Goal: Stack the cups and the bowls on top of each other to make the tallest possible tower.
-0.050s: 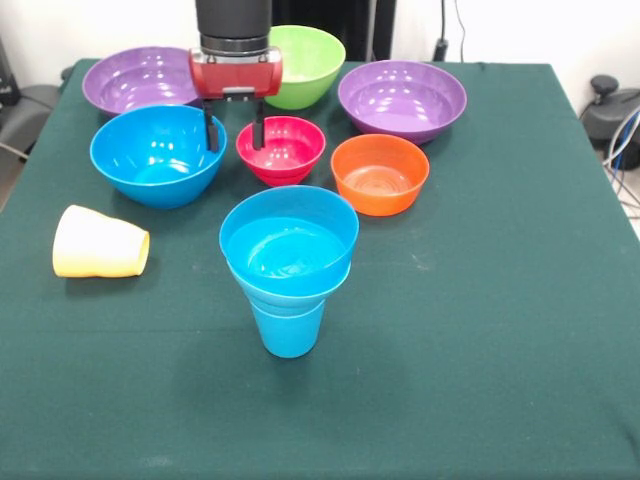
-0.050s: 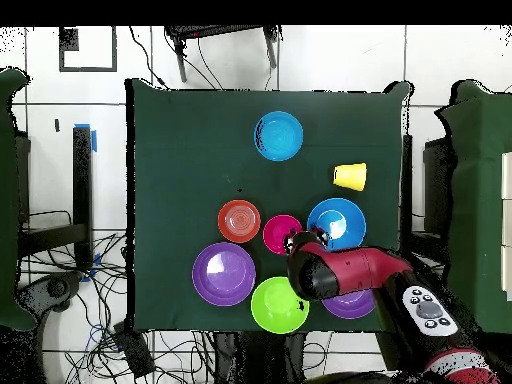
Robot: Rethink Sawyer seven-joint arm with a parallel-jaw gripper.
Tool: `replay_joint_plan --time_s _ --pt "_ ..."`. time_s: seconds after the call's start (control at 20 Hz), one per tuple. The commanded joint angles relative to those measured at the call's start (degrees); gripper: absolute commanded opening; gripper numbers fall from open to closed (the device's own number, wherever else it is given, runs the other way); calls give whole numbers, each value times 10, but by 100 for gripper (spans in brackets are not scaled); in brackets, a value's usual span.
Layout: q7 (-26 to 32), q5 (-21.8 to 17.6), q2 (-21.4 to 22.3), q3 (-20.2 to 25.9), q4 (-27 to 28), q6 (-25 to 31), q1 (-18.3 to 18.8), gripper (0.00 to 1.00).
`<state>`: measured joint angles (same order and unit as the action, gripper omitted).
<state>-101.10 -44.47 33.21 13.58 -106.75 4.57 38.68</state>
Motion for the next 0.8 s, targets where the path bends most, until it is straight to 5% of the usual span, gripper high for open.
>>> replay_joint_plan --time_s 0.05,0.8 --pt "49 -13 -18 76 52 73 10 100" --pt "59 -30 -31 102 68 92 32 100"
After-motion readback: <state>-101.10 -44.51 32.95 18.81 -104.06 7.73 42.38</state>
